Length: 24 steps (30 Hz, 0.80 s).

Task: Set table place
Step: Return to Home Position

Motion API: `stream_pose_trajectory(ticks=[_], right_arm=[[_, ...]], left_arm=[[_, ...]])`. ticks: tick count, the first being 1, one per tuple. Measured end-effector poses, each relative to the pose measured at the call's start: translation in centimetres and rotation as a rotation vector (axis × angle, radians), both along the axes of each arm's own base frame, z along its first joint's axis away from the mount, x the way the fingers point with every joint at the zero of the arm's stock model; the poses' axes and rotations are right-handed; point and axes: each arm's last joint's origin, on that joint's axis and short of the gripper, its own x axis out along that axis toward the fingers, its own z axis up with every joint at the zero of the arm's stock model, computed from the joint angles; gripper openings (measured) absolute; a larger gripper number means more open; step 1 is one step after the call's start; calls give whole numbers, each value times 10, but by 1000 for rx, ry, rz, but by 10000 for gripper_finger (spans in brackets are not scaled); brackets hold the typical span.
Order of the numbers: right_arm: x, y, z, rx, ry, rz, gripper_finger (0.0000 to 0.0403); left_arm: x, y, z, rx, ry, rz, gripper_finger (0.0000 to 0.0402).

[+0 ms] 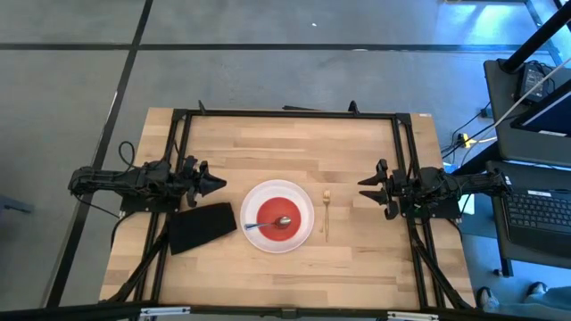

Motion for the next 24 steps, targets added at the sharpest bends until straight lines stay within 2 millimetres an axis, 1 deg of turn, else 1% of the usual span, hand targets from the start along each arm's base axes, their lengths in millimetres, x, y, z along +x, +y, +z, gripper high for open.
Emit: stream_pose_trajectory(ticks=[24], right_arm=[[0,0,0,1,0,0,145]], left_arm=[[0,0,0,0,0,0,6]])
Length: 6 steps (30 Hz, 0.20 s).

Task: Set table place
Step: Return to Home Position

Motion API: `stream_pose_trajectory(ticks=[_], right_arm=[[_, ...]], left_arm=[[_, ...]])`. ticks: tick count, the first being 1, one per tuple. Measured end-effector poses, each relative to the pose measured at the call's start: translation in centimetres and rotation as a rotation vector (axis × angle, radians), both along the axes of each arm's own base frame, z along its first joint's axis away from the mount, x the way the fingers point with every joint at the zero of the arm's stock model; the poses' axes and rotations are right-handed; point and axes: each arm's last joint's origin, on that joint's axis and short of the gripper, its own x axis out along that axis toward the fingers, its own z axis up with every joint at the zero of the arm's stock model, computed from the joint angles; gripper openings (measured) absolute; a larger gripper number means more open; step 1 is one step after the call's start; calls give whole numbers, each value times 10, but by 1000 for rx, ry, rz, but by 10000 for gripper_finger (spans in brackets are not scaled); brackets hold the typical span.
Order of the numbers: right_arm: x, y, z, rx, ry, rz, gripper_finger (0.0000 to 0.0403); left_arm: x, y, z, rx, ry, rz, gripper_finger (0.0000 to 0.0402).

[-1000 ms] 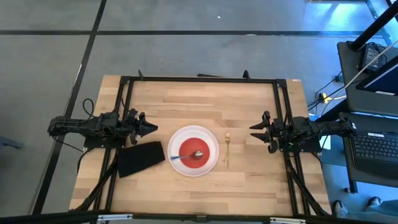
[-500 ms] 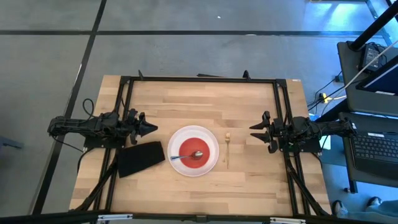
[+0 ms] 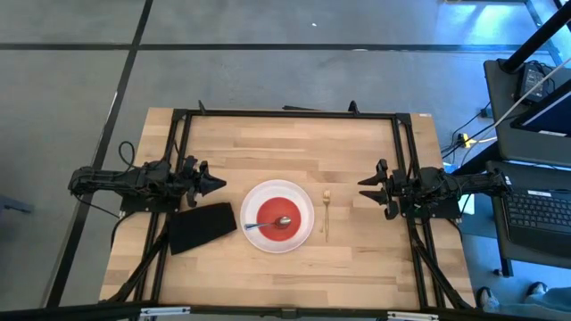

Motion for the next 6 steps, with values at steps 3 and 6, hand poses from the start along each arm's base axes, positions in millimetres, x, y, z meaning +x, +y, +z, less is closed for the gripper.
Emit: stream_pose_trajectory(ticks=[3,6], right_arm=[[0,0,0,0,0,0,145],[0,0,0,-1,0,0,145]], left_arm=[[0,0,0,0,0,0,4],[0,0,0,0,0,0,3]])
